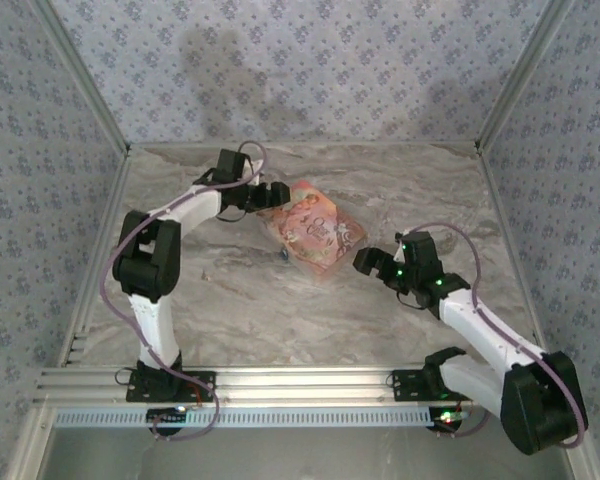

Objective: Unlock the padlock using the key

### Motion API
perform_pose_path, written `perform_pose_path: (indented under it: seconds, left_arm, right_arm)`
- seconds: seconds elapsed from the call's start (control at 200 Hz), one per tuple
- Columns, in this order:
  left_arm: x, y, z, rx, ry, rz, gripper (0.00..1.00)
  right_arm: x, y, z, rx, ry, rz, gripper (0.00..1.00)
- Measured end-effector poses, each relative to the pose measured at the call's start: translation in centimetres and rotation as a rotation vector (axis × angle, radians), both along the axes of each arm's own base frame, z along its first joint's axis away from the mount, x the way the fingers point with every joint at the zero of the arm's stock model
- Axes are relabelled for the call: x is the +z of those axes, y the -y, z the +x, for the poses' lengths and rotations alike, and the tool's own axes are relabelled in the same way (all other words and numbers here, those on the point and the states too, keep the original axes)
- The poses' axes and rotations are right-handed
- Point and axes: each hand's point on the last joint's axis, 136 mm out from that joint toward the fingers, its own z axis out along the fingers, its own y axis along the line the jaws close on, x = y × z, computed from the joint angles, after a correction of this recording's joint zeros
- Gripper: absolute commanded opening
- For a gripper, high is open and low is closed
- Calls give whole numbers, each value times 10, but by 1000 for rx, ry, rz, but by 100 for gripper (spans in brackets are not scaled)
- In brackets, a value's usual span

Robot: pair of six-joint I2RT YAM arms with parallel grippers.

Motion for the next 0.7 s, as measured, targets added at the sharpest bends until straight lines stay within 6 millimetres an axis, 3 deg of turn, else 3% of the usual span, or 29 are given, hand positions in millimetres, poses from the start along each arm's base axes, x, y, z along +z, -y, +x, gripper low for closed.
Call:
perform_pose_path:
  seconds: [0.12, 0.42, 0.7]
  left_arm:
    - [-5, -1, -30, -5, -27, -5, 80]
    - [-5, 13, -95, -2, -17, -36, 80]
    - [-7, -4, -117, 124, 27, -22, 78]
  right_arm:
    - [-5, -5, 9, 6, -33, -5, 92]
    - [2, -26, 42, 47, -34, 30, 81]
    - [1, -37, 71, 71, -49, 15, 76]
